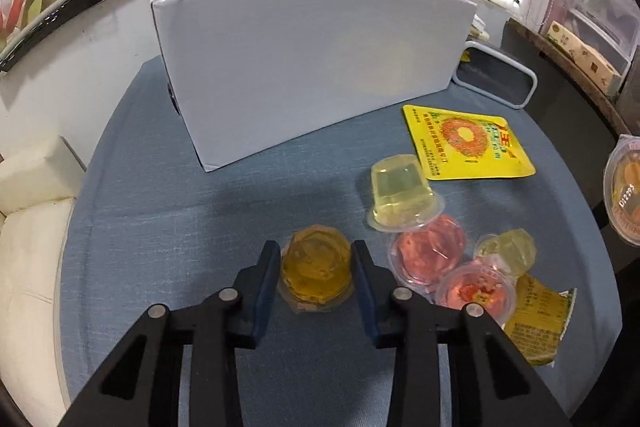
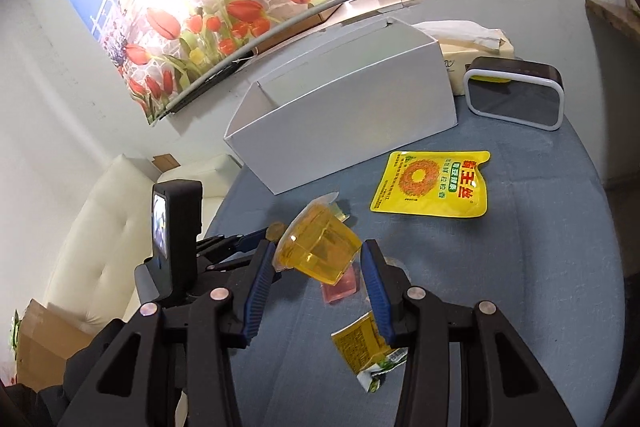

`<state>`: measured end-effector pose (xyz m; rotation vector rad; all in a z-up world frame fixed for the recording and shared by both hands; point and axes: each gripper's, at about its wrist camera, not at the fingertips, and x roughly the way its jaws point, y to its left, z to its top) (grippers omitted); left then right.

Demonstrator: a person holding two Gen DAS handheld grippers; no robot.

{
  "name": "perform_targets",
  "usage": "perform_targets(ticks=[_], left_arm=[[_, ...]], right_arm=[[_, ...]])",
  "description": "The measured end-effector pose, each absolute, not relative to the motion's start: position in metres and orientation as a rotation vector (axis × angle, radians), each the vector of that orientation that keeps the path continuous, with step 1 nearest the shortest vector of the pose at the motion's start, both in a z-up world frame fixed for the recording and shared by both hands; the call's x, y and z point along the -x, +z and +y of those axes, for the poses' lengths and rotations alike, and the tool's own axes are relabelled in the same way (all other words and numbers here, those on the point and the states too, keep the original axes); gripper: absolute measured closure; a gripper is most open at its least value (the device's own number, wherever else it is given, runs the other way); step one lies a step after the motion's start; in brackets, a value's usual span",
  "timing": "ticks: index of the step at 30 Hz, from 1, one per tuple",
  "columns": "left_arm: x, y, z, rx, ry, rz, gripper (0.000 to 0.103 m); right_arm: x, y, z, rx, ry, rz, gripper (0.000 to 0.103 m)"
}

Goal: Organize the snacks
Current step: 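Grasp an orange jelly cup with the right tool while the left grasps a yellow jelly cup, lift both, then carry the orange and yellow jelly cups into the white box and release both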

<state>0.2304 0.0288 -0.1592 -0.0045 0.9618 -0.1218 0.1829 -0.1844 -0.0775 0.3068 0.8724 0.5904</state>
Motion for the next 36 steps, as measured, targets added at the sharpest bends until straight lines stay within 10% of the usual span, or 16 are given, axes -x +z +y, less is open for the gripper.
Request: perform_targets(ticks=[10, 13, 21, 22, 27, 36], left_arm=[[-0.209, -0.118, 0.028, -0.031, -0.126, 0.864, 0.063], [-0.205, -0.092, 0.028, -0.029, -0.129, 0.812, 0.080], [-0.212, -0.060, 0.047, 0.012, -0.156, 0.775, 0.087], [-0.215, -0.067, 0.055, 0.032, -0.140, 0.795, 0.084], [-0.221, -0.102, 0.063, 0.046, -0.110, 0.859, 0.006], [-0.249, -0.138, 0.033, -0.036, -0.130, 0.905, 0.000]], right_arm=[[-0.181, -0.069, -0.181, -0.293, 0.611, 0.846, 0.055], [-0.187, -0.061, -0.177, -0.278, 0.616, 0.830, 0.055], [-0.205, -0.043, -0.165, -0.246, 0.619, 0.805, 0.055], [-0.204, -0.043, -0.164, -0.236, 0.614, 0.800, 0.055], [-0.205, -0.053, -0.162, -0.252, 0.620, 0.817, 0.055], [-0.198, -0.056, -0.169, -0.268, 0.619, 0.815, 0.055]])
